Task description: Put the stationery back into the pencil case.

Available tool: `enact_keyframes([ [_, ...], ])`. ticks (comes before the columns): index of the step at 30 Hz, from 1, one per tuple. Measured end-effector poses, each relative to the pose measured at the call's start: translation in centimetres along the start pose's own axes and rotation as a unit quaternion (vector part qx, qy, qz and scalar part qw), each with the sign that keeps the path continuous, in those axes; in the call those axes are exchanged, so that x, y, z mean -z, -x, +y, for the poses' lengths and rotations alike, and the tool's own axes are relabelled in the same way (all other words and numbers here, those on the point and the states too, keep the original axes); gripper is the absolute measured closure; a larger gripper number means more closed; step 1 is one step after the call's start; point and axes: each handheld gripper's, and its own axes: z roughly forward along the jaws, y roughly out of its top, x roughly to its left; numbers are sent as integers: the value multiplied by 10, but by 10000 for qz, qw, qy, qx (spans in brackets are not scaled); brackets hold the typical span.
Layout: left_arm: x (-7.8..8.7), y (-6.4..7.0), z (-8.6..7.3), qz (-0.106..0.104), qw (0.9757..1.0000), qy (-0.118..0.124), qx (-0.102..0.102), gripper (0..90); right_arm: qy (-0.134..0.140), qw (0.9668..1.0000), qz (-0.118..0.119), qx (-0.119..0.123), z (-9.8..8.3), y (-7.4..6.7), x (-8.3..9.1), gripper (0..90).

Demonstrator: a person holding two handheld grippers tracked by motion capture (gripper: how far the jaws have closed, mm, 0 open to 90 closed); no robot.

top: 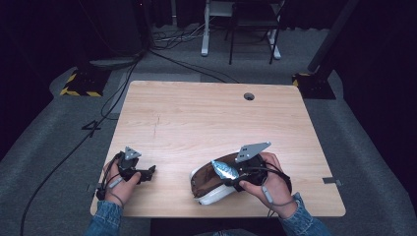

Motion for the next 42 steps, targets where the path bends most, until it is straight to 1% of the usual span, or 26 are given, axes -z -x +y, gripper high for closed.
enact_keyframes([
  [1,0,0,0,0,10000,0,0,73,50,10000,-6,45,0,0,0,319],
  [2,0,0,0,1,10000,0,0,72,143,9998,-103,112,0,1,-1,252],
  [3,0,0,0,1,10000,0,0,73,196,9995,-177,189,1,1,-1,251],
  [6,0,0,0,0,10000,0,1,72,231,9993,-189,207,1,2,0,252],
  [12,0,0,0,-2,10000,-1,2,73,173,9991,-256,289,0,4,0,256],
  [14,0,0,0,-1,10000,0,1,72,92,9990,-227,362,0,4,0,254],
  [19,0,0,0,-2,10000,-2,0,72,0,9988,-219,442,0,2,1,254],
  [21,0,0,0,-1,10000,0,1,73,-114,9983,-233,530,0,1,-1,255],
  [24,0,0,0,-1,10000,0,2,72,-153,9982,-242,532,0,1,-2,265],
  [25,0,0,0,-2,10000,0,1,73,-166,9981,-285,520,-1,2,-1,266],
  [30,0,0,0,-2,10000,-1,0,73,-193,9971,-580,455,-2,10,7,302],
  [33,0,0,0,-2,10000,-2,-2,72,-174,9963,-751,391,-4,14,11,306],
  [35,0,0,0,0,10000,-2,2,72,-166,9962,-767,366,-4,15,12,306],
  [39,0,0,0,-3,10000,-1,6,71,-40,9961,-805,353,-4,16,17,308],
  [42,0,1,0,-3,10000,-1,22,69,44,9958,-863,288,-4,20,24,305],
])
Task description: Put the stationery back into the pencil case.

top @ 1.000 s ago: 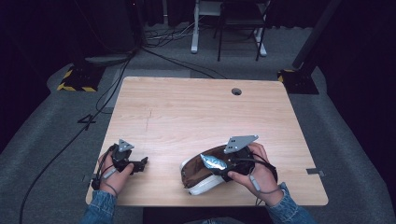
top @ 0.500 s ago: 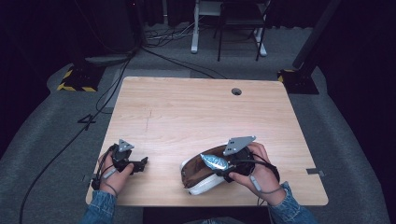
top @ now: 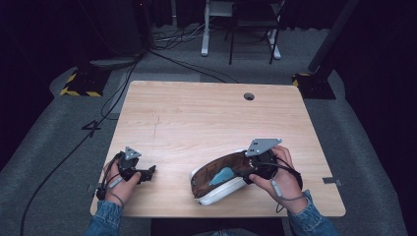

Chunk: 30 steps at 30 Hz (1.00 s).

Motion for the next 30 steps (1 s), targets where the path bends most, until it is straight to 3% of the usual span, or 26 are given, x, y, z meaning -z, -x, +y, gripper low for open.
enact_keyframes([
  [4,0,0,0,-1,10000,0,-2,69,157,9997,-112,-169,-3,9,8,284],
  [7,0,0,0,-1,10000,1,0,69,409,9979,-286,-415,-10,23,19,245],
  [14,0,0,0,0,10000,1,-3,69,627,9930,-600,-800,-25,47,33,197],
  [17,0,0,0,0,10000,1,-1,69,677,9896,-732,-1037,-35,61,38,180],
  [25,-1,-1,1,-14,10000,-22,-49,56,636,9853,-877,-1322,-52,79,39,166],
  [30,-2,0,2,-25,10000,-28,-18,46,593,9809,-1040,-1530,-67,92,39,165],
])
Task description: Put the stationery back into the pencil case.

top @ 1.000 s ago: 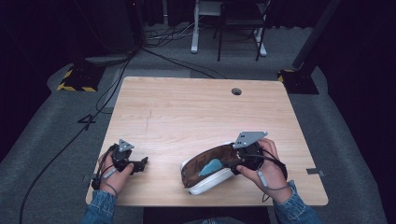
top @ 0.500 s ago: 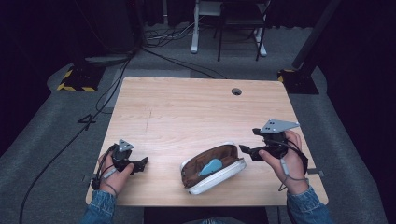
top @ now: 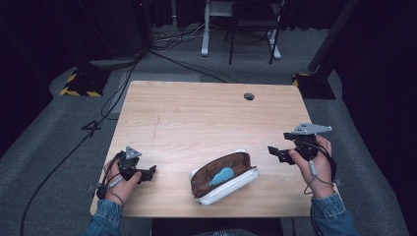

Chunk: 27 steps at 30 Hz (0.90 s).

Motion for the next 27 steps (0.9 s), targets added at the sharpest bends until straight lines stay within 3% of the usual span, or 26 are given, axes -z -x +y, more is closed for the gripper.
enact_keyframes([
  [14,-1,0,1,-14,10000,-9,-3,36,-98,9976,-438,-534,-36,48,-8,165],
  [27,-1,-1,1,-15,10000,-23,-20,29,-203,9934,-742,-846,-66,76,-26,165],
])
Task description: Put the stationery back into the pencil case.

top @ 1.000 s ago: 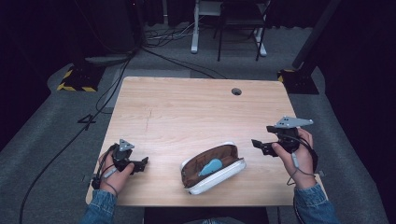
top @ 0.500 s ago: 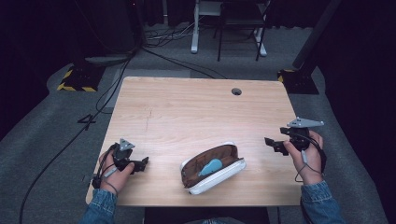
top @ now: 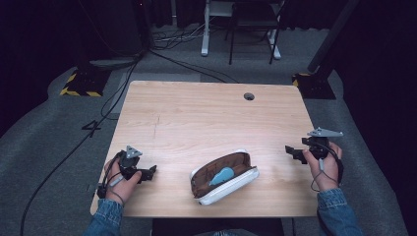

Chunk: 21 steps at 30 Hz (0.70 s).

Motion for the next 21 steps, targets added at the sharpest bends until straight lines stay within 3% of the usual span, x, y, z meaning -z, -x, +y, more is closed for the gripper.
enact_keyframes([
  [5,0,0,0,0,10000,-1,0,29,-9,9999,-71,-108,-8,6,-9,165],
  [21,0,0,0,3,10000,-1,-2,29,-110,9996,-257,-100,-28,12,-35,168],
])
